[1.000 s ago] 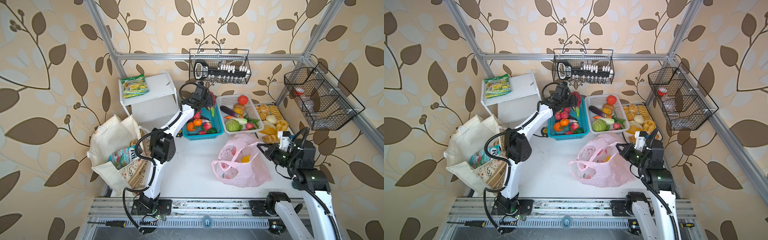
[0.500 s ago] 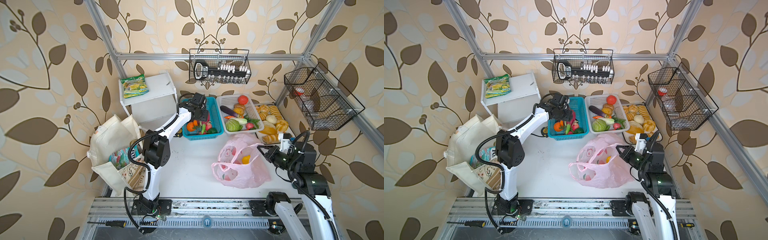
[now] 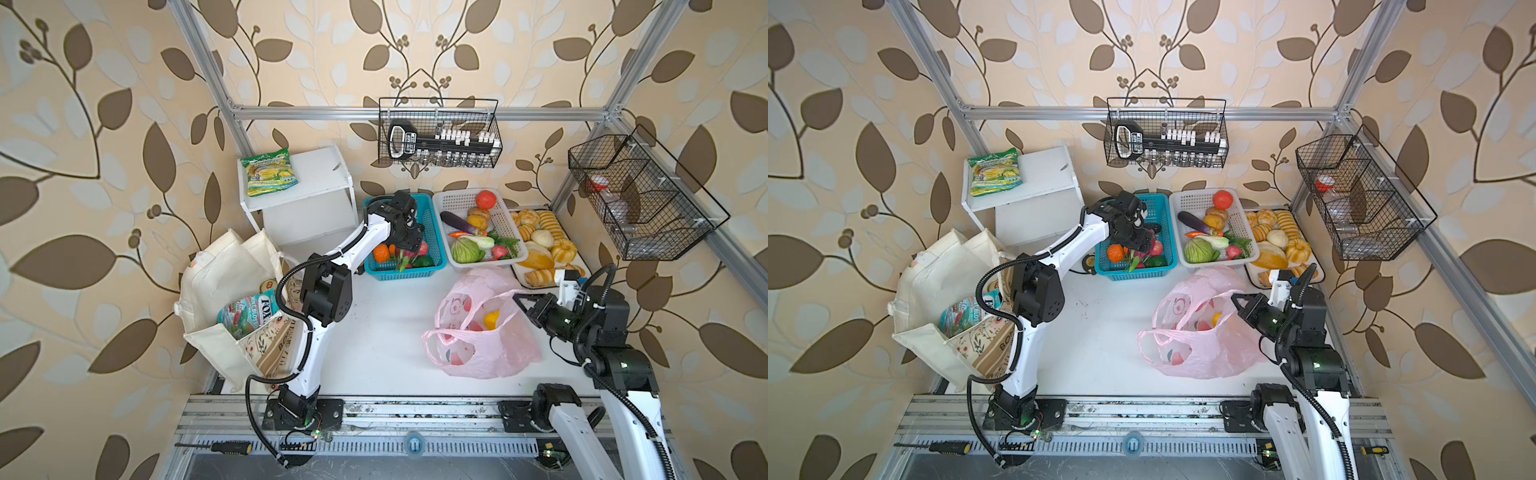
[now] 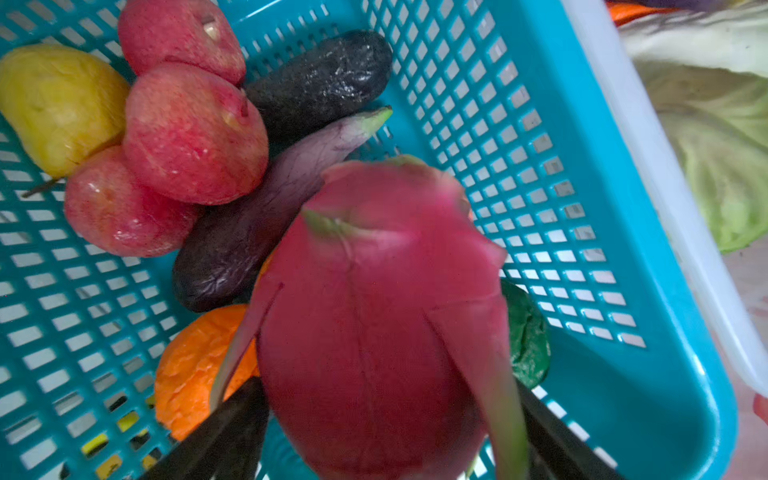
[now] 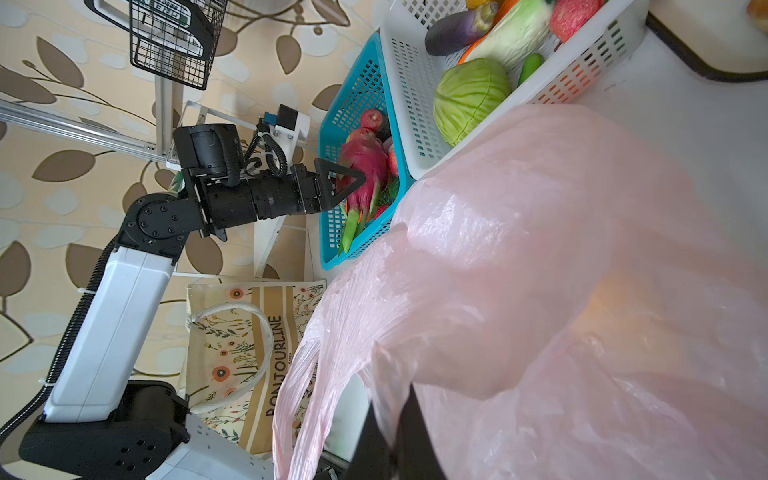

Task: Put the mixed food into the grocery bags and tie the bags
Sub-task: 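Lift the dragon fruit and carry it toward the pink bag with the left gripper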

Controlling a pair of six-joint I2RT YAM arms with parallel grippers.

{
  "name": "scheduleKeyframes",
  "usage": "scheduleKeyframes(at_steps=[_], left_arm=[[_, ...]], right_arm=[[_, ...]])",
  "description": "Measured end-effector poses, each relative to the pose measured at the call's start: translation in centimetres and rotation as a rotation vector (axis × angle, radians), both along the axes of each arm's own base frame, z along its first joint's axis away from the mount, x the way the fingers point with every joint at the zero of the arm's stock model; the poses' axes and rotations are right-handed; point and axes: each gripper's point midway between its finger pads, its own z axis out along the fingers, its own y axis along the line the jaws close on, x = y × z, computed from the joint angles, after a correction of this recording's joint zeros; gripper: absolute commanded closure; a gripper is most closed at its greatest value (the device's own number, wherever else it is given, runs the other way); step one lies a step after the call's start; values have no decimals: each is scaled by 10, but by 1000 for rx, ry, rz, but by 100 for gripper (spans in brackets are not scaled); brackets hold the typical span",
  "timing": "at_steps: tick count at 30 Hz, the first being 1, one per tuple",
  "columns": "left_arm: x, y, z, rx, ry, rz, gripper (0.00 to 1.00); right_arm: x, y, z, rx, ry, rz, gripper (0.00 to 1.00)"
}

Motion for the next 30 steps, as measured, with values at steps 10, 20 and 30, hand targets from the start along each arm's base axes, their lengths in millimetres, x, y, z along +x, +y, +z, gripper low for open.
scheduleKeyframes(at_steps=[10,20,30], left_arm=[[-3,-1,-6,4,26,-14,32],[-44,8,66,-98,-33,-44,35],[-172,3,201,-397,-259,-304,43]], right_arm=[[0,0,0,4,2,-2,100],[4,0,4,21,-7,-7,100],[11,1,3,26,-5,1,100]])
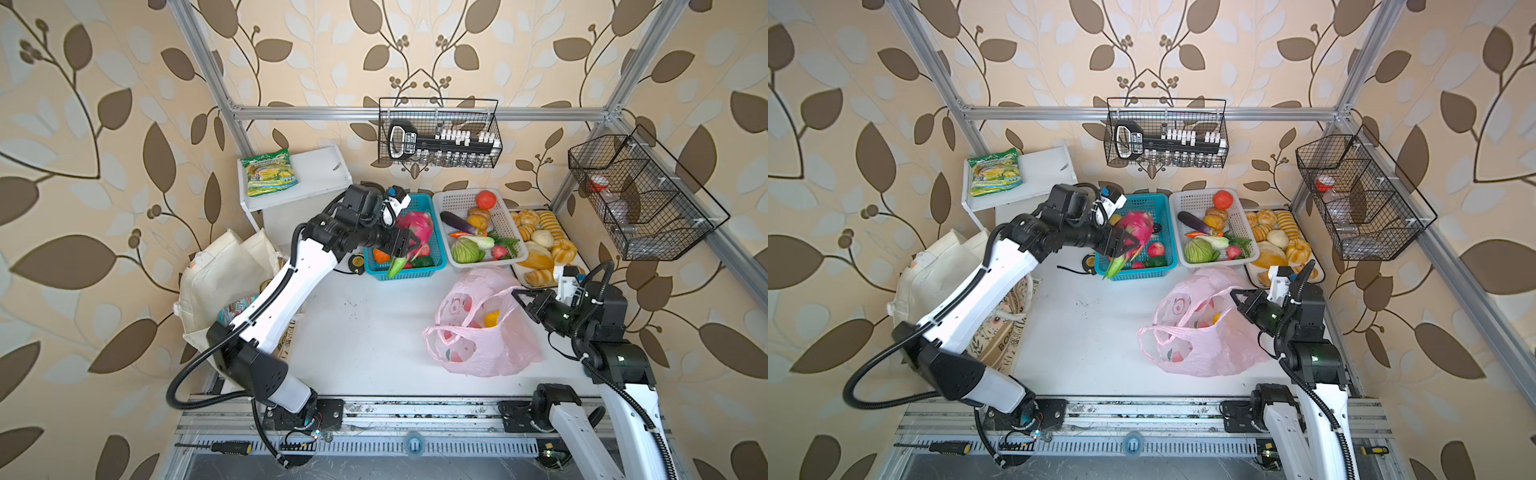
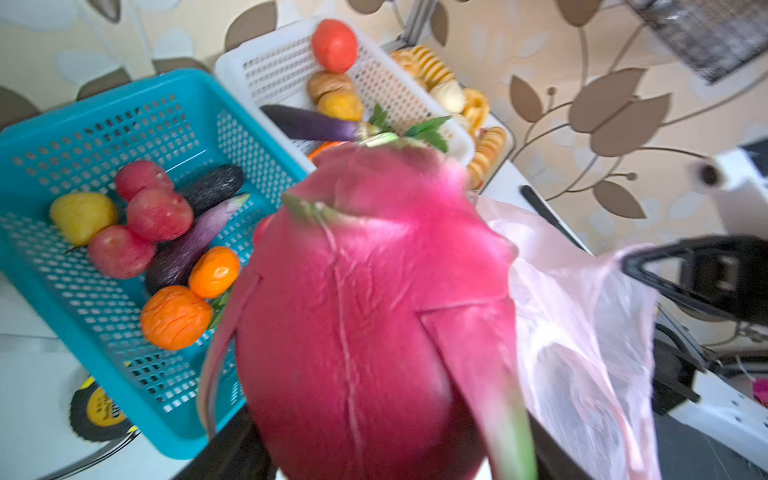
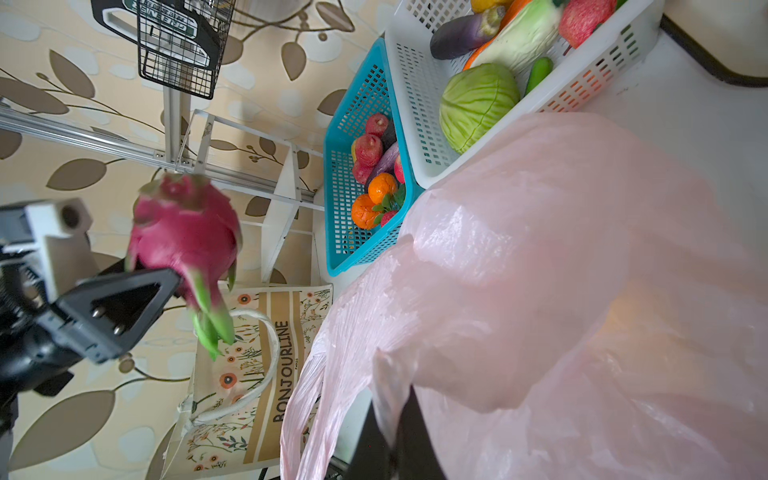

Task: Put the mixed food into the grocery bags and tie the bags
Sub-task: 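Lift the dragon fruit and carry it toward the pink bag with the left gripper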

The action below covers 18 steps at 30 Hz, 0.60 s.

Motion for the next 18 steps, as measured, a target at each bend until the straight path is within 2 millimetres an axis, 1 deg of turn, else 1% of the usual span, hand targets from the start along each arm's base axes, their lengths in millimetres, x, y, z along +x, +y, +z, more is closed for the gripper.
scheduleKeyframes(at_steps=[1,3,5,7,10,13,15,18], left_arm=[[-14,1,-4,7,4,-12,44],[-29,8,-16,47,22,0,45],[-36,23,-34,100,53,45,45],[-45,37,-56,149,108,76,45],[-67,48,-86,184,203,62,46],[-95,47,-106,184,307,-12,46],[-109,42,-111,181,356,-68,46],[-128,27,-117,180,411,-173,46]], right_arm=[[1,0,0,3,-1,2,100],[2,0,1,4,-3,2,100],[3,0,1,4,-5,2,100],[3,0,2,5,-9,1,100],[4,0,3,8,-12,-1,100],[5,0,3,9,-10,-1,100],[6,1,2,11,-8,1,100],[7,1,2,15,-4,3,100]])
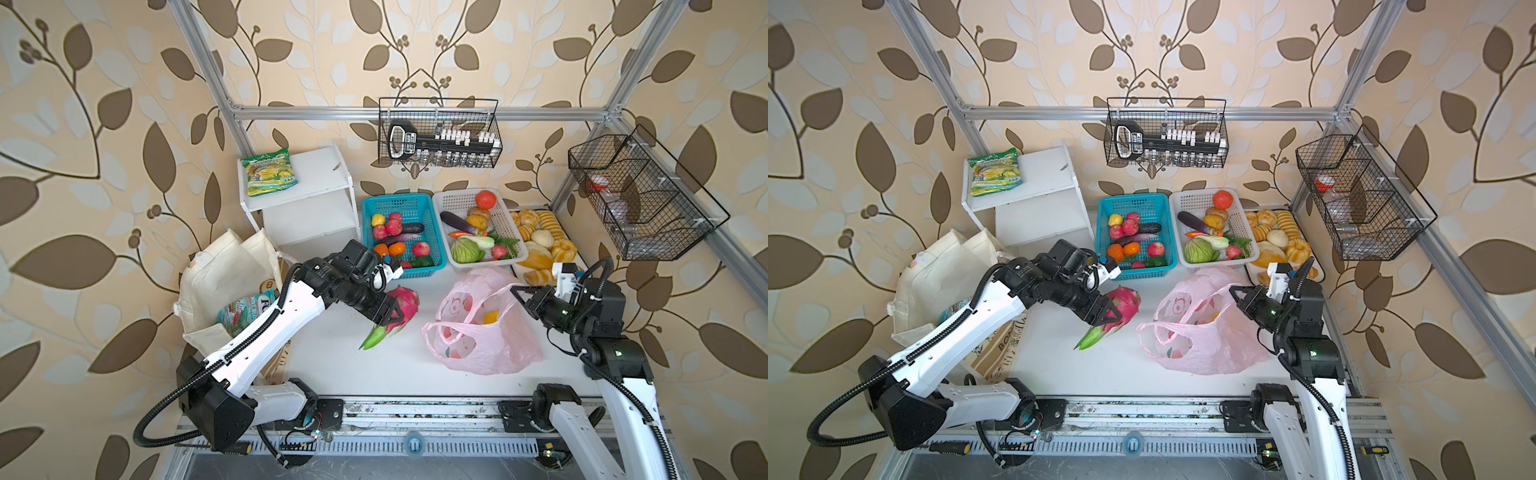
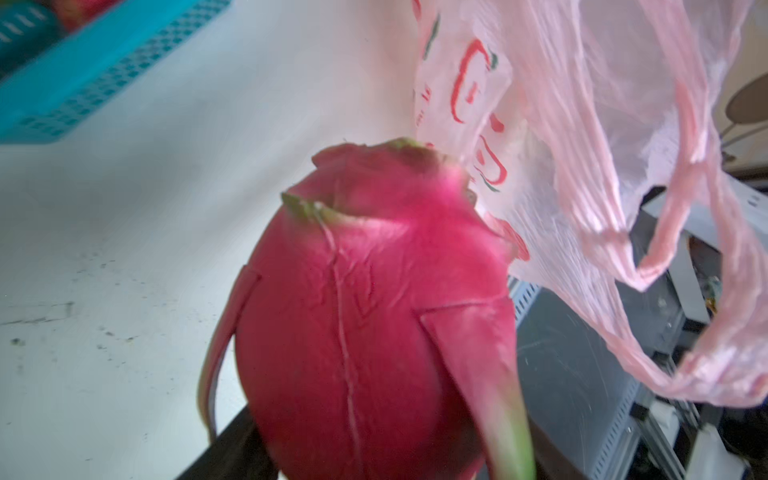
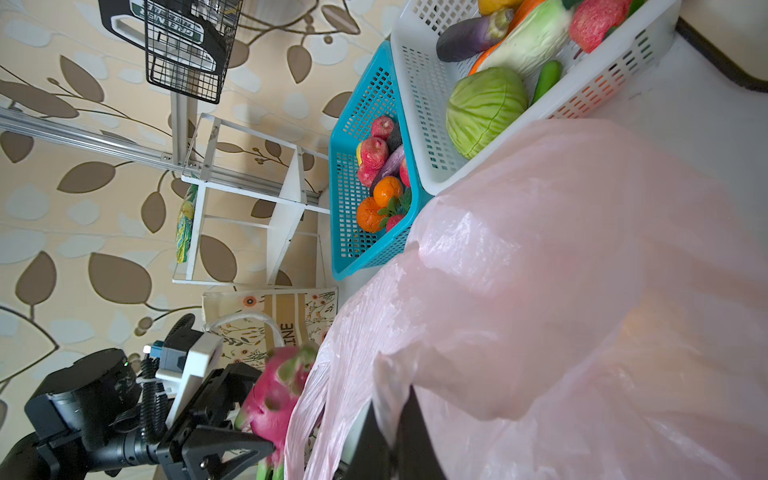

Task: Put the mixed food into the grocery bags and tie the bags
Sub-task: 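Lift the dragon fruit and carry it toward the pink bag with the left gripper, then lower the dragon fruit into the pink bag and open the left gripper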

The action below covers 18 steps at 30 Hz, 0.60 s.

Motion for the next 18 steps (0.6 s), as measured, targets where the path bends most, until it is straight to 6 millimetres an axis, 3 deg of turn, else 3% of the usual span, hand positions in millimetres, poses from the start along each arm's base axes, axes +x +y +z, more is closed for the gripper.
scheduleKeyframes(at_steps=[7,18], left_arm=[[-31,-48,-26,47,140,-215,49],[-37,-88,24,-201,166,-297,47]], right_arm=[[1,0,0,3,-4,-1,100],[-3,1,-7,2,5,0,100]])
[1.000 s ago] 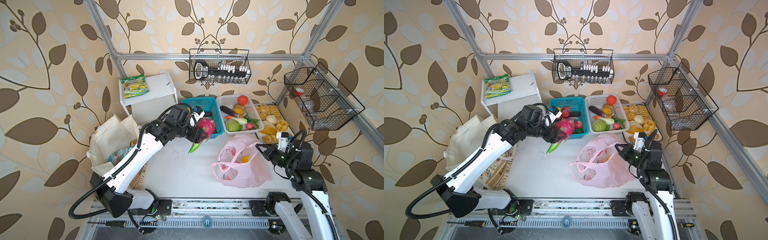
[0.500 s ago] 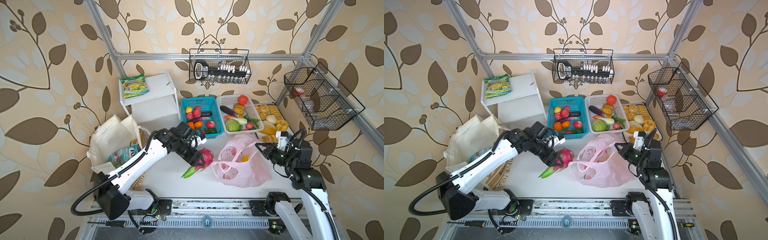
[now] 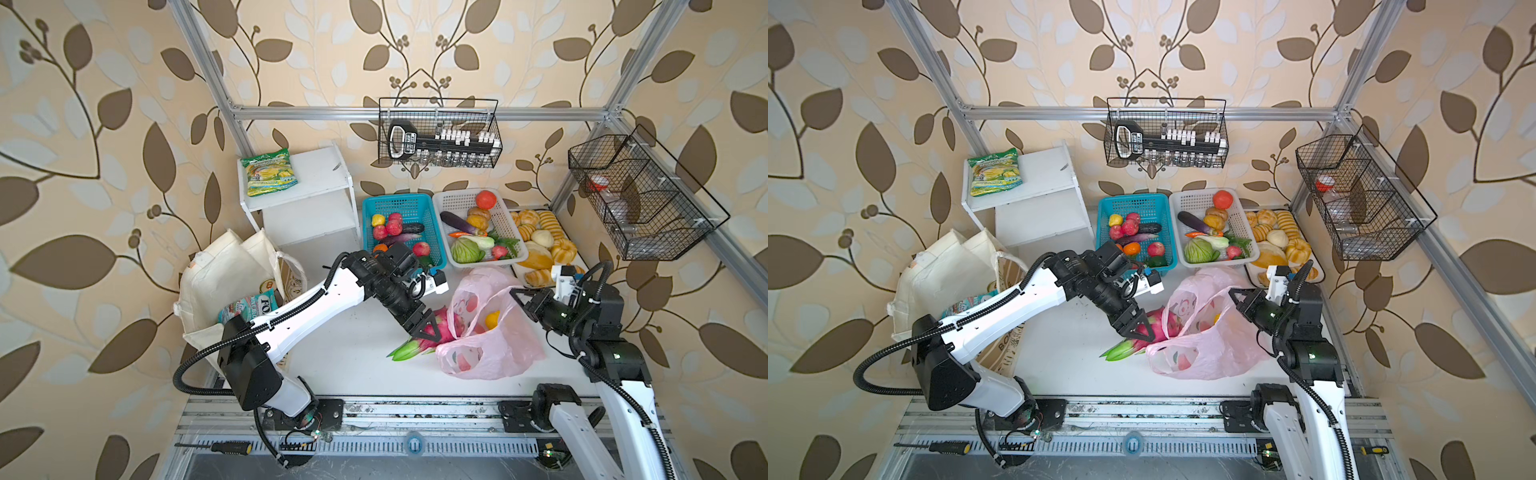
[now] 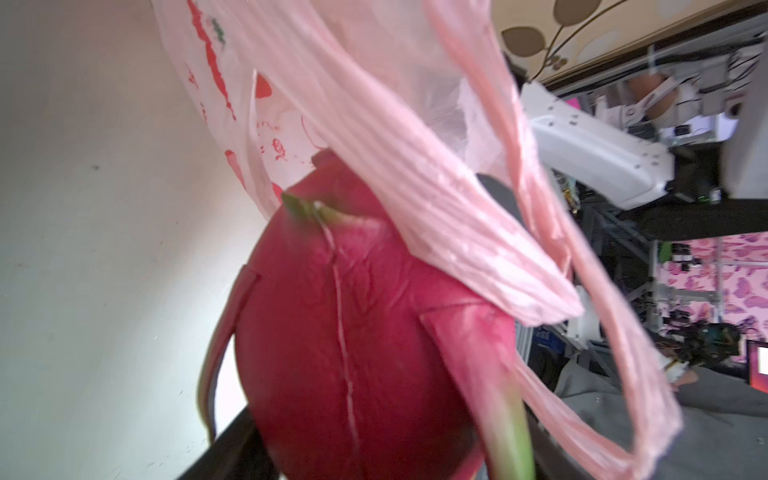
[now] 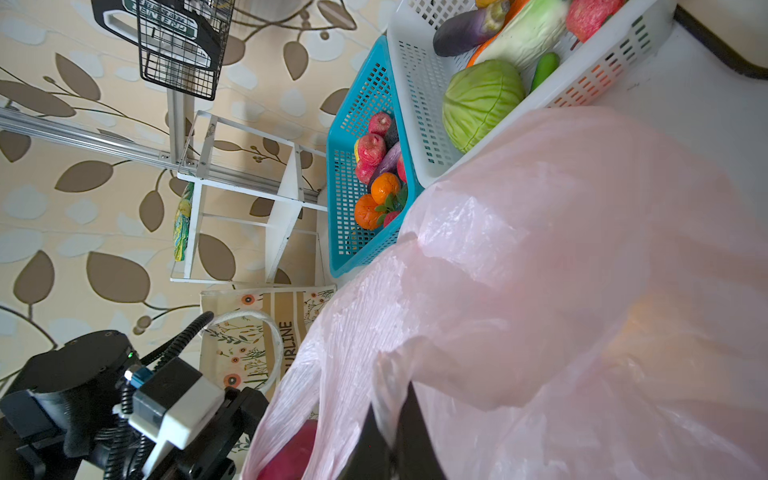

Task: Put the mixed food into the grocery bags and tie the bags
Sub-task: 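Lower the dragon fruit into the pink bag and open the left gripper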

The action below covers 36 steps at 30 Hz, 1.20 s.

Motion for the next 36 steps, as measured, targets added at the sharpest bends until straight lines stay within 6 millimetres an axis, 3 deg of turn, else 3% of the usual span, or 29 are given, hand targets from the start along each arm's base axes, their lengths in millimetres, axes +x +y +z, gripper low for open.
scheduleKeyframes(at_steps=[12,17,23,31,36], left_arm=[[50,-52,43,-212,51,227,47],[70,-69,21,-171,189,341,49],[86,-67,-13,-55,243,472,48],[81,-77,-20,-54,266,437,40],[75,-86,-16,-89,276,385,25]], right_arm=[[-12,14,6,-3,-41,96,100],[-16,18,10,8,-57,118,100],[-16,25,19,66,-97,151,100],[-15,36,31,185,-147,193,100],[-15,35,33,186,-159,192,100]])
